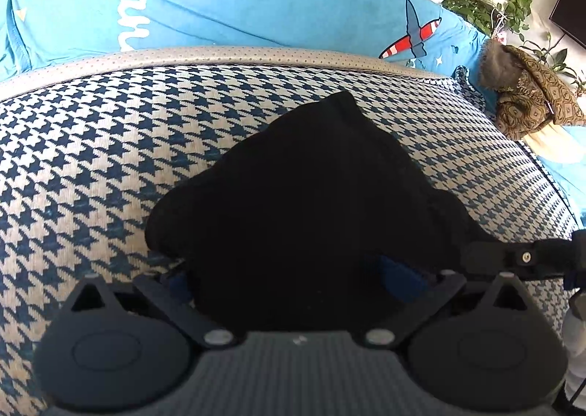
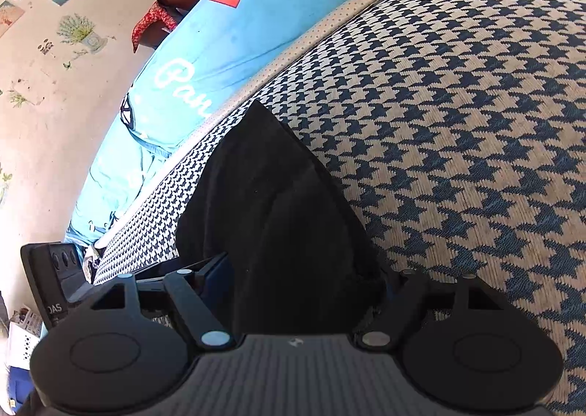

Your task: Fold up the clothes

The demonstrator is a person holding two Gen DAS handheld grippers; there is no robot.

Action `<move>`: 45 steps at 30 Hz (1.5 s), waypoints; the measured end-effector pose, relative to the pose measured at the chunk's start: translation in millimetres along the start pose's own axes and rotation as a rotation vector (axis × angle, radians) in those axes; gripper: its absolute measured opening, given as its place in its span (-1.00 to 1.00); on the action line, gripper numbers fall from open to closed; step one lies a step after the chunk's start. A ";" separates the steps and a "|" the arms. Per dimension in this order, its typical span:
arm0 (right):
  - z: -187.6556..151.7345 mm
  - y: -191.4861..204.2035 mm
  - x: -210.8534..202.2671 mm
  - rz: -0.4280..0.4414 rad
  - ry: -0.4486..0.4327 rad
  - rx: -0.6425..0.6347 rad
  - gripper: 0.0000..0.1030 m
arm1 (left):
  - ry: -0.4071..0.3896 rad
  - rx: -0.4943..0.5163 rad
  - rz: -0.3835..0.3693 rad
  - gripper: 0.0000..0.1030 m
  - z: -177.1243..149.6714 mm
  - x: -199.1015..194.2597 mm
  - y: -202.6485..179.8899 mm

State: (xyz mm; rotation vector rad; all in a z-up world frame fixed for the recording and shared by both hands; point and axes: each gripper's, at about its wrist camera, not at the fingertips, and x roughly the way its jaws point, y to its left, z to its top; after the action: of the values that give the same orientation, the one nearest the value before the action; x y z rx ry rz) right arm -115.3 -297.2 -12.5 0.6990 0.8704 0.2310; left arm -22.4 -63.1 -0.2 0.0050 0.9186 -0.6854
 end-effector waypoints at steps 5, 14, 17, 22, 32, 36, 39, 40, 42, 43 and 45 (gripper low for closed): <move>0.4 4.4 4.6 0.002 -0.006 -0.005 0.67 | -0.009 0.004 -0.010 0.98 1.3 2.5 -7.1; 0.5 14.1 12.0 -0.012 -0.023 -0.043 0.75 | -0.054 0.063 0.066 0.18 -4.8 -10.9 -21.7; 1.0 25.5 17.1 -0.051 -0.034 -0.087 0.47 | -0.077 0.073 0.086 -0.05 -6.4 -18.5 -25.2; 2.0 31.2 17.9 -0.086 -0.057 -0.122 -0.07 | -0.120 0.162 0.182 -0.26 -10.9 -28.5 -44.3; -0.1 38.8 16.1 -0.119 -0.077 -0.211 -0.21 | -0.104 0.085 0.165 -0.17 -12.1 -26.8 -30.3; -0.5 26.4 18.8 -0.109 -0.051 -0.129 -0.03 | -0.079 0.020 0.139 0.11 -9.0 -18.9 -17.6; -2.2 24.7 20.2 -0.094 -0.048 -0.107 0.14 | -0.063 -0.005 0.132 0.30 -7.4 -10.8 -11.9; -3.0 25.1 20.6 -0.091 -0.048 -0.108 0.22 | -0.059 -0.008 0.127 0.32 -7.5 -8.8 -10.5; -5.0 27.3 22.2 -0.094 -0.051 -0.120 0.31 | -0.064 -0.006 0.125 0.28 -7.8 -7.3 -11.7; -6.0 28.8 23.5 -0.098 -0.054 -0.129 0.33 | -0.067 -0.005 0.124 0.21 -7.9 -6.6 -12.4; -8.0 34.0 25.7 -0.114 -0.059 -0.162 0.34 | -0.083 0.025 0.136 -0.13 -8.8 -9.7 -20.6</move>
State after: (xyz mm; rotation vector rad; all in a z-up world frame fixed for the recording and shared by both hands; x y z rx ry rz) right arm -102.1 -255.9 -10.0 0.5016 0.8228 0.1759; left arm -44.1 -71.6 7.2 0.0605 0.8216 -0.5669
